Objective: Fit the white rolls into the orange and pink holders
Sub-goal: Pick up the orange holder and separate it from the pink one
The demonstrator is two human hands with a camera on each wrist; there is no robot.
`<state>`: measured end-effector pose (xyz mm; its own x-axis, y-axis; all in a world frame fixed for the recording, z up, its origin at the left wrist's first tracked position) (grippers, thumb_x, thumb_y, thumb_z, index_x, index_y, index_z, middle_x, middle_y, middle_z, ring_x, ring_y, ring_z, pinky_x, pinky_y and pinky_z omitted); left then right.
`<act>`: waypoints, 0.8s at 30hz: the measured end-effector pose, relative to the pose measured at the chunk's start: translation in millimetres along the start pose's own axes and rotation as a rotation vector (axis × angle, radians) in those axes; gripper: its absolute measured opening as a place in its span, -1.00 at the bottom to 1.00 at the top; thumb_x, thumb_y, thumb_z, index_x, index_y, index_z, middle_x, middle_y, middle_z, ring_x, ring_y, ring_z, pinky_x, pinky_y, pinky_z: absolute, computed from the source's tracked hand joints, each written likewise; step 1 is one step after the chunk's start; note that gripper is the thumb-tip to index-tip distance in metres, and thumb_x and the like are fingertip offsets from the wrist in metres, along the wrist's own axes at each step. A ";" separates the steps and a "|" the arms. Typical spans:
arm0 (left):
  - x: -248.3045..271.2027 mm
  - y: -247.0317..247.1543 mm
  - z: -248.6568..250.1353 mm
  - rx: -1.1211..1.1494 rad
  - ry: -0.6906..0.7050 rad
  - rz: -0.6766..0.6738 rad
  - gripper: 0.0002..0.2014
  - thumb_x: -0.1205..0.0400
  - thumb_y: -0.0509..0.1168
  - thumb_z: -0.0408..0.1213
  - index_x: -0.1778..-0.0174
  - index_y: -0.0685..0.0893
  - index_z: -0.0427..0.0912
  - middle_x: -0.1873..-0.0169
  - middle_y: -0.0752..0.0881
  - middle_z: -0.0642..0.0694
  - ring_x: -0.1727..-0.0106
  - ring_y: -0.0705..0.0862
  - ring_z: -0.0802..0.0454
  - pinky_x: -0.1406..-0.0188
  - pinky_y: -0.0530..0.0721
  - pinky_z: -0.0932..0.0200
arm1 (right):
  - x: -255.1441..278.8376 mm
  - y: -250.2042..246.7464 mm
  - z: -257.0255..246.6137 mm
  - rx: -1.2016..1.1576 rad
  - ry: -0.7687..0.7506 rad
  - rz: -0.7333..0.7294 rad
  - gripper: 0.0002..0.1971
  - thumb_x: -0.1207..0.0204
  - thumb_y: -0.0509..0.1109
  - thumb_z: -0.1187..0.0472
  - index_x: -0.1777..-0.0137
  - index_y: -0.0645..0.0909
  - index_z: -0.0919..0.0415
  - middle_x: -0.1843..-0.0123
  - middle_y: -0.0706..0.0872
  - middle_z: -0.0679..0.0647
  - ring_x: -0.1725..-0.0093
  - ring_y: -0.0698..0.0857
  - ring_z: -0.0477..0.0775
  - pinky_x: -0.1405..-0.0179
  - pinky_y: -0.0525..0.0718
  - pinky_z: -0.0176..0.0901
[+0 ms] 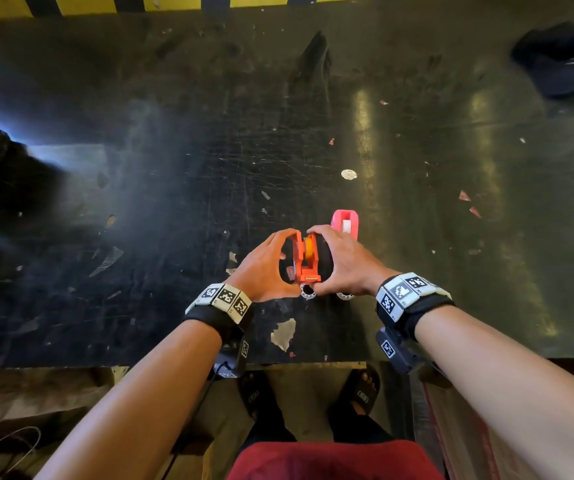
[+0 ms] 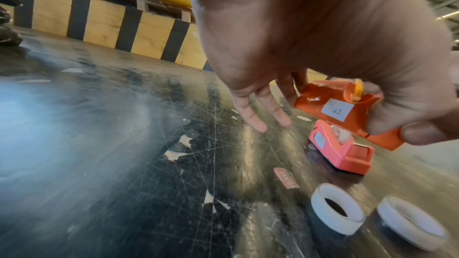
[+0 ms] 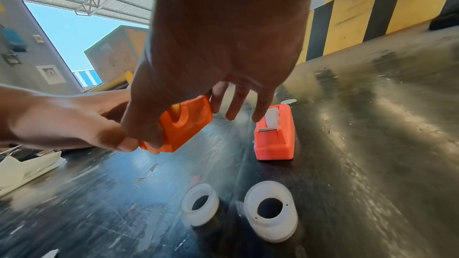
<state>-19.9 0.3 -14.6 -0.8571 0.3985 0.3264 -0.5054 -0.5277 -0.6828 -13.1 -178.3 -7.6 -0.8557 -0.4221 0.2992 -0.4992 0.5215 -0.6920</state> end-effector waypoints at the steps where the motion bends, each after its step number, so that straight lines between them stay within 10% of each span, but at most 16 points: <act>1: 1.3 0.6 -2.6 0.012 -0.006 0.000 0.10 -0.28 0.61 0.11 -0.69 0.17 0.03 -0.57 0.47 -0.05 -0.39 0.65 0.00 -0.40 0.66 -0.01 | -0.2 0.6 -0.5 0.000 0.004 0.006 0.01 -0.19 0.78 -0.06 -0.60 0.32 0.00 -0.45 0.56 0.03 -0.43 0.56 0.11 -0.41 0.67 0.16; 19: 2.5 5.6 -54.4 -0.318 -0.295 -0.068 0.19 -0.41 0.59 0.16 -0.80 -0.06 0.05 -0.78 0.05 -0.17 -0.74 0.18 -0.39 -0.59 0.37 -0.54 | 9.9 -17.8 12.4 -0.024 0.036 0.088 0.06 -0.31 0.75 0.03 -0.75 0.21 0.03 -0.68 0.43 0.08 -0.63 0.44 0.12 -0.46 0.37 -0.14; 24: -16.4 -26.7 13.4 0.096 -0.048 0.107 -0.47 -0.71 0.36 0.01 -0.59 0.50 -0.05 -0.45 0.67 -0.08 -0.44 0.67 0.00 -0.48 0.65 -0.05 | 12.3 -22.5 8.6 -0.041 0.030 0.104 0.08 -0.32 0.76 0.02 -0.76 0.20 0.01 -0.70 0.41 0.08 -0.67 0.42 0.14 -0.52 0.39 -0.08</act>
<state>6.2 -2.2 7.1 -0.9091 0.3014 0.2876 -0.4164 -0.6351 -0.6506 -11.2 -201.6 6.0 -0.9064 -0.3425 0.2471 -0.4123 0.5911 -0.6933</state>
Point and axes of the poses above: each hand's wrist, its own x-axis away from the middle knuckle, its own y-axis out of the palm, z = x × y, the point moved 5 cm from there along -x, towards the middle knuckle
